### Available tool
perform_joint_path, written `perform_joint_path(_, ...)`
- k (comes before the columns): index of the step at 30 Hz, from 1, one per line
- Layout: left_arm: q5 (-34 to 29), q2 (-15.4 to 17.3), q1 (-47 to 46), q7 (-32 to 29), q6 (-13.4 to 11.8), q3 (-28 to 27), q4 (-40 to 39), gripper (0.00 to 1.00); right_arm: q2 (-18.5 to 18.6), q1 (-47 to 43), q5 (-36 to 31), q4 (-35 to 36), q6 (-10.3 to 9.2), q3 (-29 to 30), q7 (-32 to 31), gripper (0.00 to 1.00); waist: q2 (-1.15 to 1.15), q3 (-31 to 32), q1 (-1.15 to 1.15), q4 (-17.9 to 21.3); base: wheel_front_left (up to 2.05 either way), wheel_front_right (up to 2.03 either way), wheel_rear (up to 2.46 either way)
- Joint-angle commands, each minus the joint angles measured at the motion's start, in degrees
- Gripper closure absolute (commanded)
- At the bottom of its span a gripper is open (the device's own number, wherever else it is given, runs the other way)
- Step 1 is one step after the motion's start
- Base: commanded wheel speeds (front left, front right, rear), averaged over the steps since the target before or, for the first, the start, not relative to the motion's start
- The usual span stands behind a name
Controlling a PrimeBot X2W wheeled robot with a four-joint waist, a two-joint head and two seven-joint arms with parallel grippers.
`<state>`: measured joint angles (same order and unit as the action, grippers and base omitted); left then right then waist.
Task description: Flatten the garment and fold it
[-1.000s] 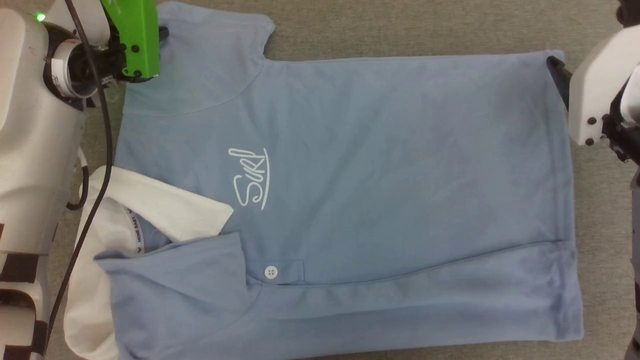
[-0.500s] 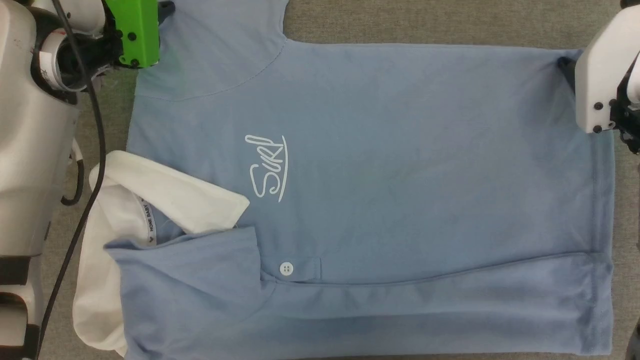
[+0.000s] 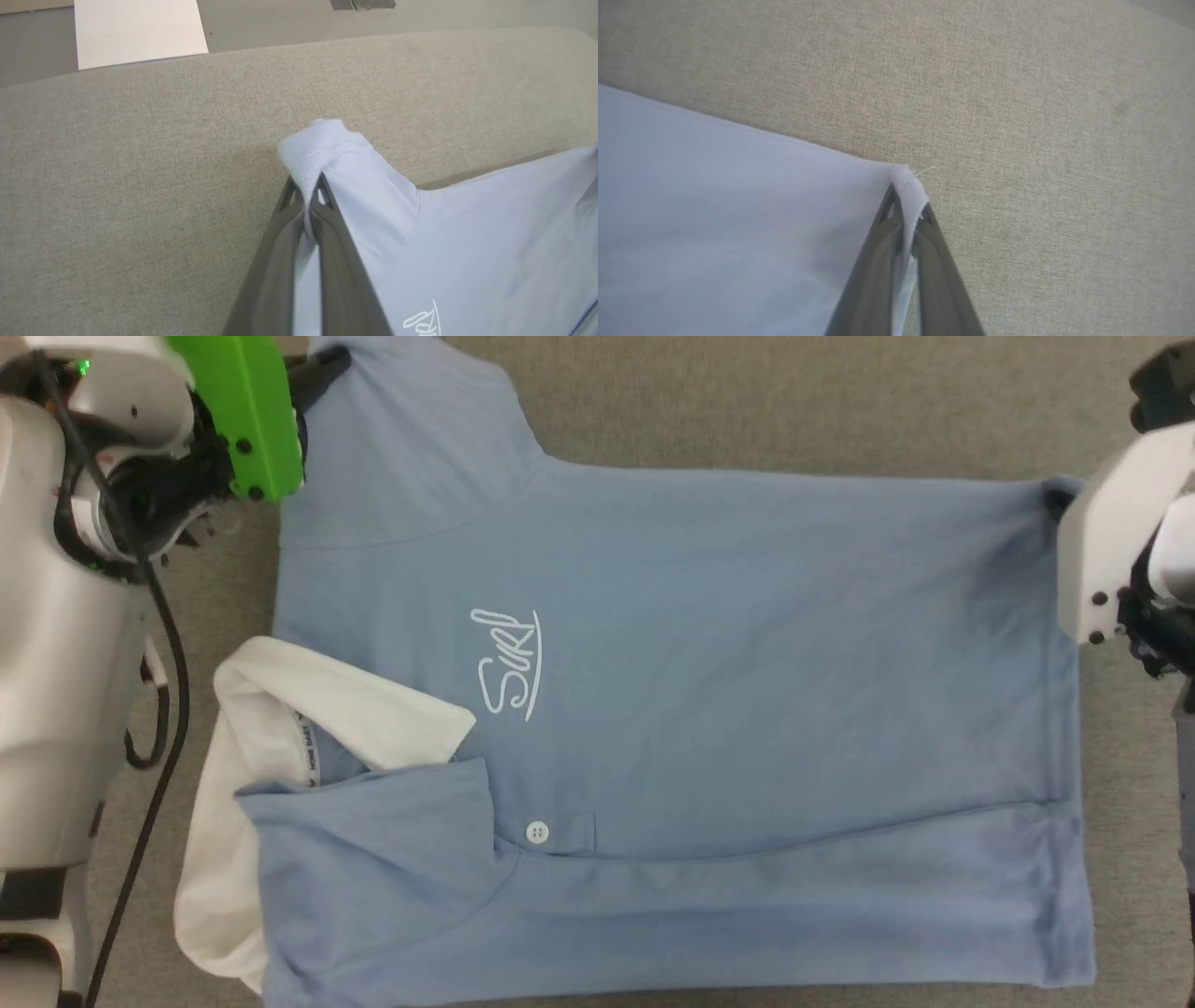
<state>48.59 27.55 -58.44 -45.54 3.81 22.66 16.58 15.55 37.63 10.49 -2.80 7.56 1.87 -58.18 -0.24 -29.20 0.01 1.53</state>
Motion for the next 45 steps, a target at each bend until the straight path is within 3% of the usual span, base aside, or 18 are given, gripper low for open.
perform_joint_path(1, 0.90, 0.15, 1.60, 0.87, 0.16, -0.68, -0.93, 1.00, 0.69, -1.44, 0.85, -0.16, -0.08, 0.43, 1.46, 1.00, 0.24, 6.02, -0.01, -0.14, 0.00, 0.00, 0.00)
perform_joint_path(8, 2.90, 0.67, 10.30, 2.85, -1.46, -1.86, -5.88, 1.00, 2.82, -7.75, 4.40, -1.14, -0.08, 0.36, 7.03, 1.00, 0.24, 14.34, -0.01, -0.40, 0.00, 0.00, 0.00)
perform_joint_path(15, 5.02, 1.40, 22.89, 5.00, -5.61, -3.75, -11.88, 1.00, 4.07, -16.68, 8.56, -2.30, -0.08, 0.78, 11.96, 1.00, 0.24, 20.64, -0.01, -1.54, 0.00, 0.00, 0.00)
perform_joint_path(28, 10.74, 1.48, 47.86, 9.57, -13.41, -9.64, -19.39, 1.00, 3.03, -29.71, 12.38, -4.62, -0.08, 0.67, 16.45, 1.00, 0.24, 23.21, -0.01, -2.33, 0.00, 0.00, 0.00)
perform_joint_path(34, 13.85, -0.17, 57.46, 10.79, -15.47, -11.27, -17.47, 1.00, 2.63, -33.27, 12.79, -6.25, -0.08, 0.27, 17.33, 1.00, 0.24, 23.02, -0.01, -2.41, 0.00, 0.00, 0.00)
perform_joint_path(43, 14.33, -1.63, 58.80, 10.83, -16.38, -10.54, -11.15, 1.00, 1.65, -36.09, 12.58, -8.37, -0.08, -2.18, 17.25, 1.00, 0.24, 23.16, -0.01, -2.11, 0.00, 0.00, 0.00)
perform_joint_path(44, 14.32, -1.66, 58.65, 10.85, -16.45, -10.57, -10.79, 0.69, 1.66, -36.05, 12.50, -8.35, -0.08, -2.44, 17.48, 1.00, 0.24, 23.20, -0.01, -2.05, 0.00, 0.00, 0.00)
perform_joint_path(45, 13.89, -1.30, 58.42, 10.86, -16.51, -10.44, -10.52, 0.00, 1.68, -35.96, 12.56, -8.43, -0.08, -2.70, 17.69, 0.67, 0.24, 23.35, -0.01, -1.93, 0.00, 0.00, 0.00)
